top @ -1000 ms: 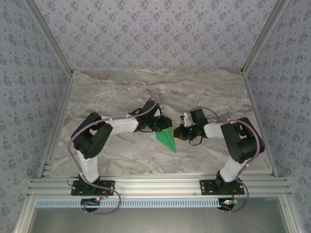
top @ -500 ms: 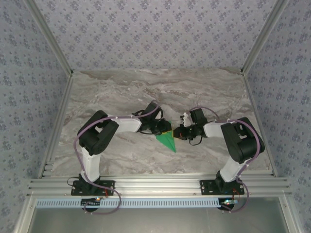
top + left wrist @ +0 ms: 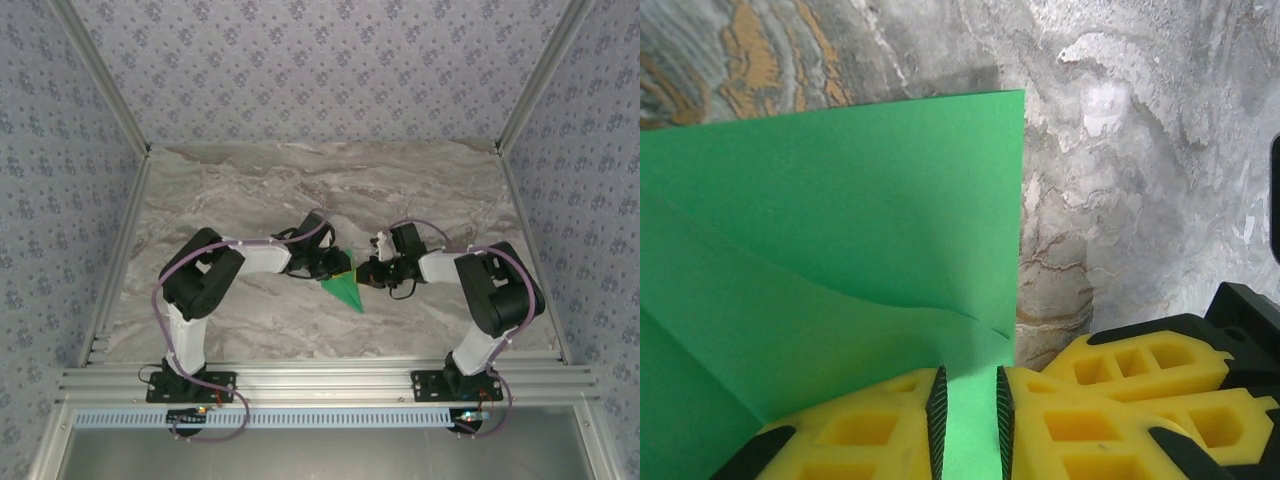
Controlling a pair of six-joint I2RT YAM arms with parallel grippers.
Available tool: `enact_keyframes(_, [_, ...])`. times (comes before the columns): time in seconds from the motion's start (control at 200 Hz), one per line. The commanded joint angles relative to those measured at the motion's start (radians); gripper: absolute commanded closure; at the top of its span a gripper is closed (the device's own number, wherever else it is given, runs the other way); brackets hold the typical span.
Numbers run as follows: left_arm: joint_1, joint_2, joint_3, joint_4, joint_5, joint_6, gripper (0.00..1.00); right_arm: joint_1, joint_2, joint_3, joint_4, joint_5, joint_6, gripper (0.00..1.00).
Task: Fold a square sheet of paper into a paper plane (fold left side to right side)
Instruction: Fourth fold the wing at the center of the table.
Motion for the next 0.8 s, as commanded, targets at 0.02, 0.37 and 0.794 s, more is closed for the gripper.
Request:
enact_keyframes(0.02, [-0.001,0.033,-0.043,-0.069,-0.05,0.017,0.78,-0.016,-0.071,0.002,-0.066,0.059,0.005,0.83])
enact_keyframes(0.37, [-0.002,0.027,-0.055,-0.057,-0.051,0.013,0.78,0.02,-0.232,-0.006,-0.157,-0.048,0.016,0.76])
enact_keyframes(0.794, [-0.002,0.021,-0.058,-0.056,-0.05,0.012,0.78,0.106,-0.134,-0.048,-0.086,-0.103,0.067,0.8])
